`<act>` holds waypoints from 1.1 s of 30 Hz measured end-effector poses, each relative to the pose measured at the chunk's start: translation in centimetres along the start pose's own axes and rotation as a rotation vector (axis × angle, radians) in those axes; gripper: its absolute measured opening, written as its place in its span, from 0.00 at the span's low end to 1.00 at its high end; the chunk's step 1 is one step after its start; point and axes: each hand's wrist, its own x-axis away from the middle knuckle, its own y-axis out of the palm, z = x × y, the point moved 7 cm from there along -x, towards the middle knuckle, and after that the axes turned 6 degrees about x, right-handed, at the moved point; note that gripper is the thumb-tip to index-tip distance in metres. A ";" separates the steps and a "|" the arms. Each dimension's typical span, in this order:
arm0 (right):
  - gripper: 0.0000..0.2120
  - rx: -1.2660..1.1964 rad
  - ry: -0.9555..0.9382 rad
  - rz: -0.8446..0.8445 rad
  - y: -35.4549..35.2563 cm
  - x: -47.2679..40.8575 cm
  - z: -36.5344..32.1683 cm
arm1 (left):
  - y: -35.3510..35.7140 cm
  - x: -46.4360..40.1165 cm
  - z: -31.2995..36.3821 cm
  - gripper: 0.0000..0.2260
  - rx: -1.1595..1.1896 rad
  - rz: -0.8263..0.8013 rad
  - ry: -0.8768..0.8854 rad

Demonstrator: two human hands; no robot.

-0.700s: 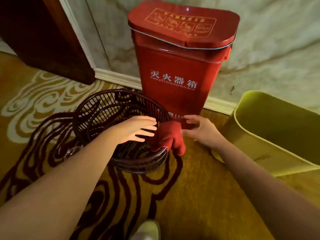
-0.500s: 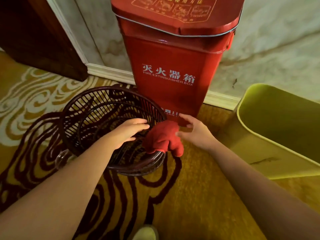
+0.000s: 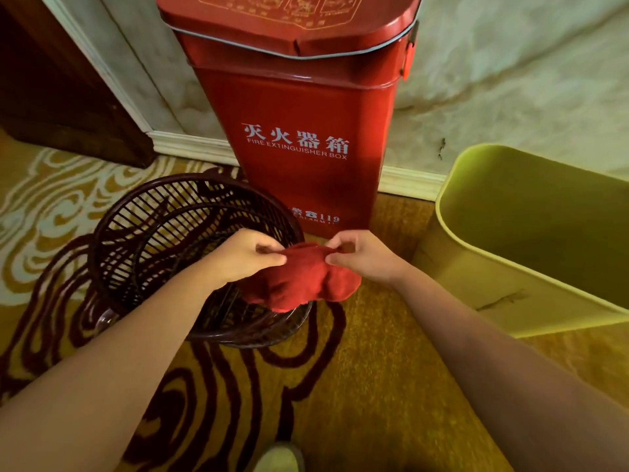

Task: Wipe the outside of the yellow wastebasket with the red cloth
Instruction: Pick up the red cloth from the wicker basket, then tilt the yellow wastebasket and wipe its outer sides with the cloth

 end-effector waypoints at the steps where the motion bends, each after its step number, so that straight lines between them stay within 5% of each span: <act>1: 0.04 -0.010 -0.019 0.009 -0.2 0.8 -0.5 | -0.1 0.5 0.5 0.08 -0.008 -0.003 0.012; 5: 0.04 -0.121 -0.113 0.042 -2.3 4.7 -3.0 | 0.5 2.2 3.0 0.09 0.066 -0.060 0.056; 10: 0.27 -0.254 -0.063 -0.073 -4.9 10.8 -2.9 | 4.4 3.1 8.0 0.08 0.202 -0.149 0.168; 13: 0.20 -0.286 0.052 -0.077 -5.6 14.6 -0.3 | 8.4 3.4 10.4 0.09 0.118 -0.240 0.216; 16: 0.15 -0.321 0.160 0.023 -7.2 18.6 3.0 | 12.3 3.5 12.6 0.12 0.020 -0.318 0.258; 20: 0.12 -0.421 0.270 0.196 -8.8 24.0 7.2 | 14.8 3.3 17.7 0.26 -0.194 -0.042 0.534; 22: 0.12 -0.459 0.306 0.275 -9.0 25.9 8.5 | 17.2 2.9 19.9 0.28 -0.403 -0.038 0.643; 28: 0.13 -0.644 0.293 0.522 -11.1 29.2 10.5 | 20.4 -0.1 22.3 0.10 -0.738 -0.100 0.629; 33: 0.13 -0.686 0.308 0.730 -13.4 31.0 11.4 | 22.5 0.6 24.6 0.09 -0.704 -0.189 0.714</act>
